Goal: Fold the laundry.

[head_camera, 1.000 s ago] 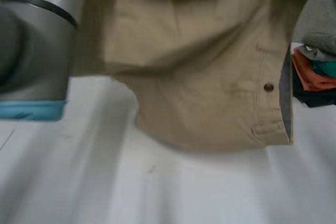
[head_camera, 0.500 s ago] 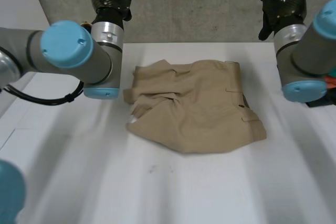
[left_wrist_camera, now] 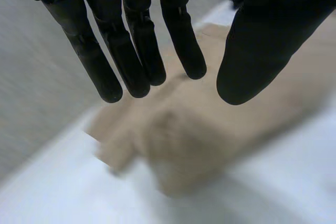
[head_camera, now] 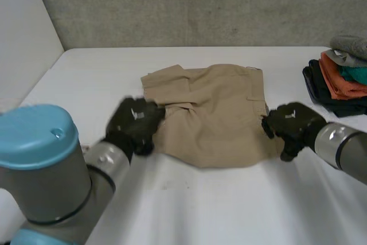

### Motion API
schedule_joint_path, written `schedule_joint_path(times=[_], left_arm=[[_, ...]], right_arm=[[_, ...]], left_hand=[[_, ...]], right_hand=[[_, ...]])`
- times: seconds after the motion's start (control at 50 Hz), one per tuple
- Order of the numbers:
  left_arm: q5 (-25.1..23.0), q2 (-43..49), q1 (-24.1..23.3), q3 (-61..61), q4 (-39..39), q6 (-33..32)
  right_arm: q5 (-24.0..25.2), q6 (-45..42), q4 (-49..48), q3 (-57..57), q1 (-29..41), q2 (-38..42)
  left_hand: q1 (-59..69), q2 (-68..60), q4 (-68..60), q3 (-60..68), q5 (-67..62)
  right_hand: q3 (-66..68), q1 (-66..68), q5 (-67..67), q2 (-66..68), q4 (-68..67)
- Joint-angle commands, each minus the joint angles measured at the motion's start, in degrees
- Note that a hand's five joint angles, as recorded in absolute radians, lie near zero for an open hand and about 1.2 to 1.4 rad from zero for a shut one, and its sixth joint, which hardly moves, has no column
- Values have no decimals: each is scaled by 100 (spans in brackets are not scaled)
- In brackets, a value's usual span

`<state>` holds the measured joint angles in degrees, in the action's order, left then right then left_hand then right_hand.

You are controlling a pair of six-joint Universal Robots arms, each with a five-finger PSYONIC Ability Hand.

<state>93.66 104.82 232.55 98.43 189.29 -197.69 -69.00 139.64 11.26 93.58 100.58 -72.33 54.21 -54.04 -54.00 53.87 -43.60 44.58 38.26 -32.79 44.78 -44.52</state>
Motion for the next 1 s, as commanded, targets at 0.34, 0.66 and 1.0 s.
schedule_joint_path(times=[0.34, 0.66, 1.0], left_arm=[[-15, 2587, 326, -2266, -104, 407], [-14, 3501, 344, -3057, 714, -578], [-233, 3862, 519, -3471, 811, -929]], right_arm=[[484, -139, -2427, 275, -249, 1264], [185, 221, -2770, -332, -126, 1862], [-131, 581, -2770, -780, 94, 1995]], left_hand=[[-2297, 2280, 2276, -2263, 2236], [-1945, 1928, 1925, -1911, 1884], [2575, -2592, -2595, 2609, -2636]], right_hand=[[-2425, -1792, 2246, -2445, 2419], [-390, 242, 211, -410, 385], [3542, 4174, -3721, 3522, -3548]])
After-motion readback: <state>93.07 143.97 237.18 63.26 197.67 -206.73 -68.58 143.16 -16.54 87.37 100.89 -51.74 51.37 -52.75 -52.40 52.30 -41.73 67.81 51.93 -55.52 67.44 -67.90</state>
